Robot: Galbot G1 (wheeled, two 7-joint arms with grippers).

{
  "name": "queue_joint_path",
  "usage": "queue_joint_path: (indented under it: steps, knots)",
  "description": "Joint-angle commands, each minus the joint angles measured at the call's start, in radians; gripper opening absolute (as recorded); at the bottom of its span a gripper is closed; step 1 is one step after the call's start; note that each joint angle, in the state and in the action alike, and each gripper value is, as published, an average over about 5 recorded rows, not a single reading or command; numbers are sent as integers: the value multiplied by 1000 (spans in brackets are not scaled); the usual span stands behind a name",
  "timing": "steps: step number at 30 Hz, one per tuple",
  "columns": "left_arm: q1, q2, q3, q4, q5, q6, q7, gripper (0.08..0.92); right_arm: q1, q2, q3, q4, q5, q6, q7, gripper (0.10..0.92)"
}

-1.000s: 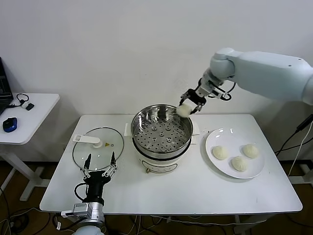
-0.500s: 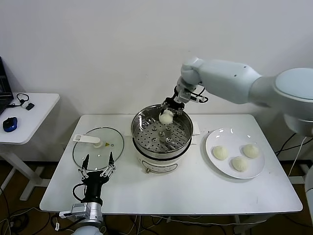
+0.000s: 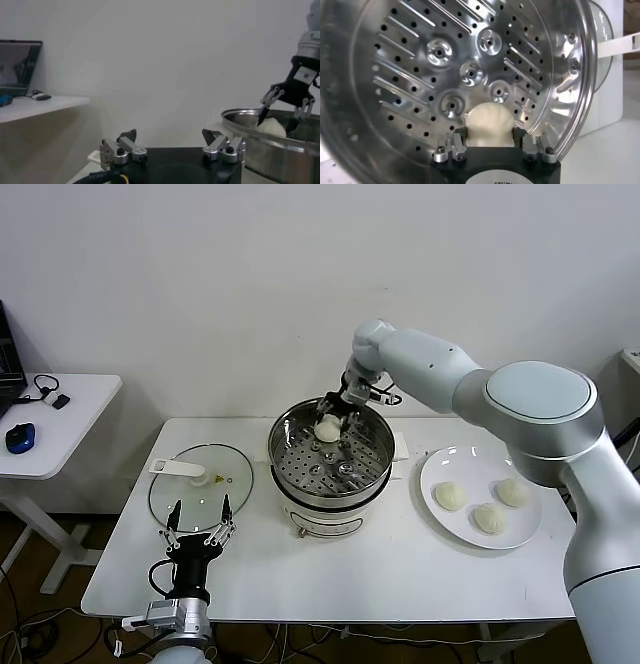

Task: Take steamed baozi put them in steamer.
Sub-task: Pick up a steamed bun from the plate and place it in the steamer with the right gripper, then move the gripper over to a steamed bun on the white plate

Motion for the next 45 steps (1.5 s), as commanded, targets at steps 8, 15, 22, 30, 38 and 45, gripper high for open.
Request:
queue_joint_path:
  steps: [8, 15, 22, 30, 38, 45]
  knots:
    - [7, -6, -1, -14, 5, 2, 0, 823, 29, -4, -51, 27, 132, 48, -11, 751]
    - [13, -8, -5, -25, 7, 7, 3, 823, 212, -84, -222, 200, 338, 48, -59, 822]
    - [17, -9, -2, -30, 10, 12, 3, 823, 394, -202, -395, 334, 544, -161, -114, 823]
    - [17, -8, 3, -27, 10, 11, 2, 823, 507, -427, -556, 584, 706, -672, -139, 823]
    - [13, -3, 1, -15, 3, 10, 3, 823, 503, -608, -613, 690, 703, -926, -156, 823]
    - [8, -1, 5, 0, 0, 8, 3, 823, 441, -715, -614, 740, 720, -1066, -111, 823]
